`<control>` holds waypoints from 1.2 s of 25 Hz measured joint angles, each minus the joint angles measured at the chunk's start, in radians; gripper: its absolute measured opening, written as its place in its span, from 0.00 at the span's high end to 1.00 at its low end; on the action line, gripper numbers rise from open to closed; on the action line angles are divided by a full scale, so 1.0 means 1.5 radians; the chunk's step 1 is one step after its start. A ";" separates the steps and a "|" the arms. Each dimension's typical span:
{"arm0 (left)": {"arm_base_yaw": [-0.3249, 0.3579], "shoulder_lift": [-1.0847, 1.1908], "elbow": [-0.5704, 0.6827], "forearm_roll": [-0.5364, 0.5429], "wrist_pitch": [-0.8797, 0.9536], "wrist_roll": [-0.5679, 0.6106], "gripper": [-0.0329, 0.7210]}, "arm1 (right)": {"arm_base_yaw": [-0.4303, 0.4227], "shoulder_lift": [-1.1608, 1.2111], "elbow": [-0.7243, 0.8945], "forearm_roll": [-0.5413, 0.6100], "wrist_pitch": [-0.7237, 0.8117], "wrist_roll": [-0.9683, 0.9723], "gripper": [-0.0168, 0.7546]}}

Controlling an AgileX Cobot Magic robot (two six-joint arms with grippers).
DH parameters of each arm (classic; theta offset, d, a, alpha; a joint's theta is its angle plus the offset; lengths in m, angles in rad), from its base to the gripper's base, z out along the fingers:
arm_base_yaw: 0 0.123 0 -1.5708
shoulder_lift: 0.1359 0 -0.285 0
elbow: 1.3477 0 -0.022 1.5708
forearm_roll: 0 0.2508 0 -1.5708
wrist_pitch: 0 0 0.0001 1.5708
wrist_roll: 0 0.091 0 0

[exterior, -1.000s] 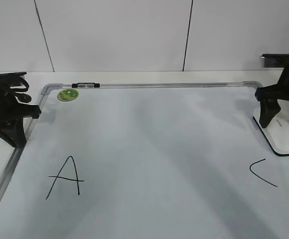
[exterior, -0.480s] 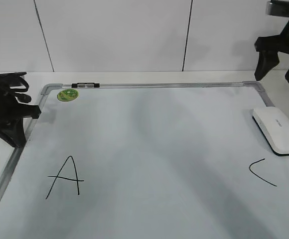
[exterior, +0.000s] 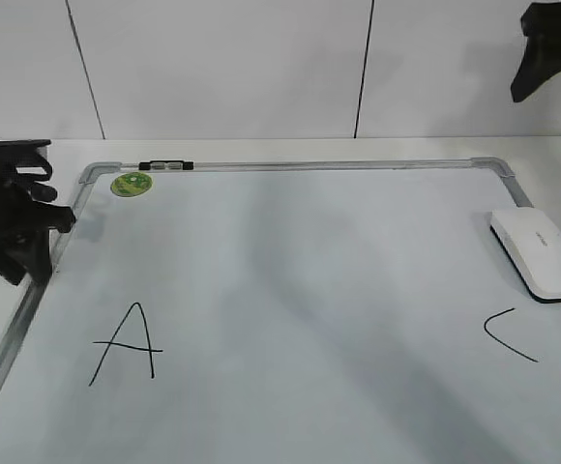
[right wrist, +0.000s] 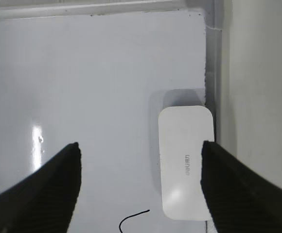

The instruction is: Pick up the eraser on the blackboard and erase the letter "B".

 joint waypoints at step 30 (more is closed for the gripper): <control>-0.004 -0.353 -0.003 0.017 0.177 0.003 0.63 | 0.000 -0.501 0.418 -0.004 0.013 0.001 0.22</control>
